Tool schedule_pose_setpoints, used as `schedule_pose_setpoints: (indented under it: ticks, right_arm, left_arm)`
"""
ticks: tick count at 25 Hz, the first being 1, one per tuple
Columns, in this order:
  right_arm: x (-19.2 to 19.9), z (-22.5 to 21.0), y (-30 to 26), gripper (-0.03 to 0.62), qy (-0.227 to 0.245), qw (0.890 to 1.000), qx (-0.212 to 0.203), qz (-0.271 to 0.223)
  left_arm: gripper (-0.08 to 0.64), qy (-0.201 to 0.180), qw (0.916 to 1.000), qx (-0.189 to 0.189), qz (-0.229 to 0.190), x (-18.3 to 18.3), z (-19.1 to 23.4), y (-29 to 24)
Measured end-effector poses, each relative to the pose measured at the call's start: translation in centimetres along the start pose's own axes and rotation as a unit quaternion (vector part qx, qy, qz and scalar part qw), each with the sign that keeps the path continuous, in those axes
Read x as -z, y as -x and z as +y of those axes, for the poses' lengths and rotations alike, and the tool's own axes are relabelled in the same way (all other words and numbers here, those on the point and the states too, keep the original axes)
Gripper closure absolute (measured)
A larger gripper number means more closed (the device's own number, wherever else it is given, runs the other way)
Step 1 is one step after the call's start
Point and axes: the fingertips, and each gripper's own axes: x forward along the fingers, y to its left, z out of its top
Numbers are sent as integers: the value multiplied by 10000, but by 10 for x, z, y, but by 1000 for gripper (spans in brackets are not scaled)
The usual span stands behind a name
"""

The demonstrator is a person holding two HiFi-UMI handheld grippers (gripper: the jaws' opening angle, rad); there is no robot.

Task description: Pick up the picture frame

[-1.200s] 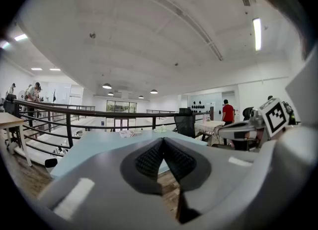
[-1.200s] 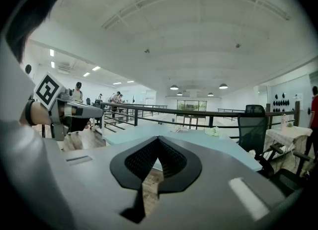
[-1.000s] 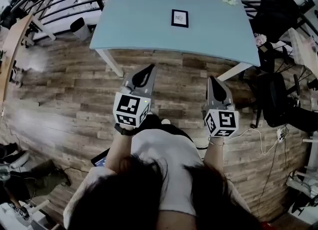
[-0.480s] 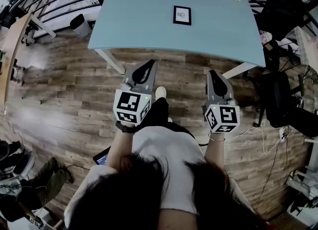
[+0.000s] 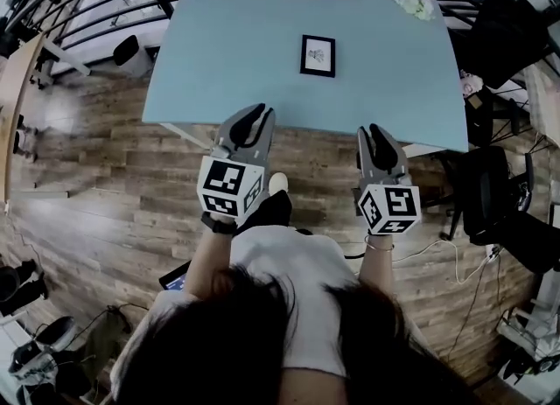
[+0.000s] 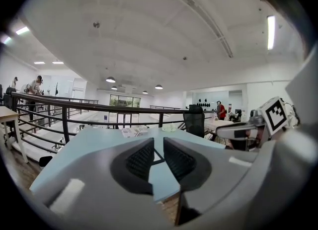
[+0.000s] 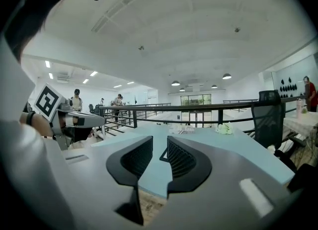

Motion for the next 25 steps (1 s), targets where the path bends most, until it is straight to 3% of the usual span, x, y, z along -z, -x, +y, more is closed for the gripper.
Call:
schedule_pose_setpoints:
  ticks: [11,25]
  right_arm:
    - [-8,-26,-89,502,-157,9995,96,237]
    - [8,-40,-141,502,-344,9971,136,664]
  left_arm:
    - [497,138,9998,110,127,-12,59,-75]
    - [448,513,9964,346,572,11,84,-117]
